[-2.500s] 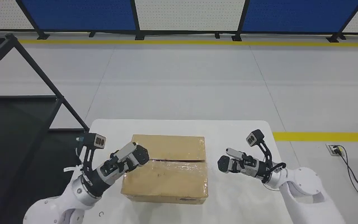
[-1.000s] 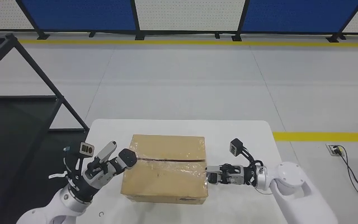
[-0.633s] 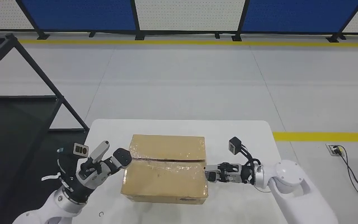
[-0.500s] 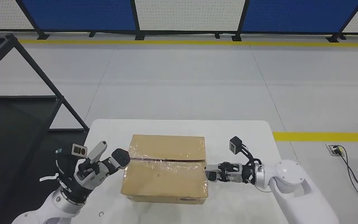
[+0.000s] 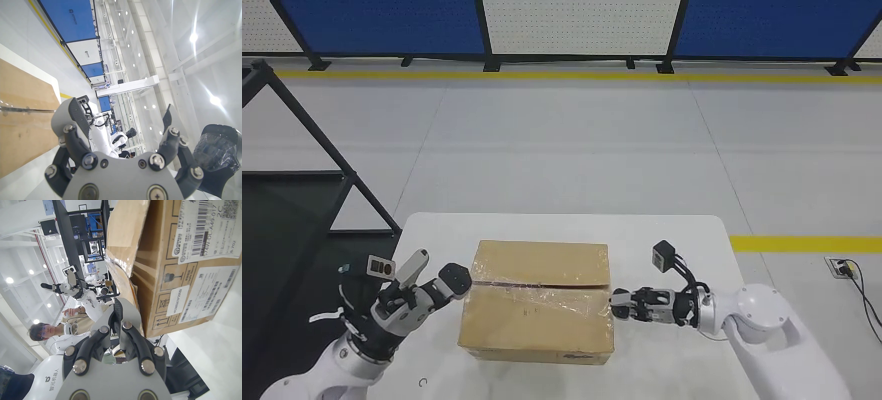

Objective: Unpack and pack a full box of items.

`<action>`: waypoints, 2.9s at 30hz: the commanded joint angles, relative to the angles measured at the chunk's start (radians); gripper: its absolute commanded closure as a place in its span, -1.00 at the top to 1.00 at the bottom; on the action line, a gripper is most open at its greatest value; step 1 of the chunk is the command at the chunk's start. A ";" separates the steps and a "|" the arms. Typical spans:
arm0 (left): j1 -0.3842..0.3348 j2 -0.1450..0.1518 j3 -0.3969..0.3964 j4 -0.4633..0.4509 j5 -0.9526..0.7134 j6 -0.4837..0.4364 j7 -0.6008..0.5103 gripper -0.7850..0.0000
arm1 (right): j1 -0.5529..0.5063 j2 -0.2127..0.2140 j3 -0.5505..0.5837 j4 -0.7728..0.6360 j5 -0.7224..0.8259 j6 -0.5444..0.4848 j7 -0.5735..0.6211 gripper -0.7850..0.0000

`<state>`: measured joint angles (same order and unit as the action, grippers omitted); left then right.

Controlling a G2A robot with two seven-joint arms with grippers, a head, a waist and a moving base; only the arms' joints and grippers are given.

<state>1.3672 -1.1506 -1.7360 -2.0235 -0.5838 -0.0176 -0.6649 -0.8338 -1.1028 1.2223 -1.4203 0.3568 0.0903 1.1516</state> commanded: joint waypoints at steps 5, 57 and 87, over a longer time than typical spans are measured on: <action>0.001 0.002 -0.006 0.004 -0.007 -0.006 0.004 1.00 | 0.039 -0.002 -0.024 -0.027 -0.011 0.012 -0.001 -1.00; 0.111 0.010 -0.105 0.030 -0.102 -0.057 0.011 1.00 | 0.384 -0.061 -0.147 0.224 0.154 -0.135 0.060 -1.00; -0.075 0.030 0.042 0.095 0.016 0.283 0.067 1.00 | 0.273 -0.025 -0.098 0.262 0.083 -0.129 0.084 -1.00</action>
<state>1.2963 -1.1210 -1.6995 -1.9326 -0.5678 0.2568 -0.6022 -0.5597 -1.1281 1.1246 -1.1586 0.4406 -0.0390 1.2371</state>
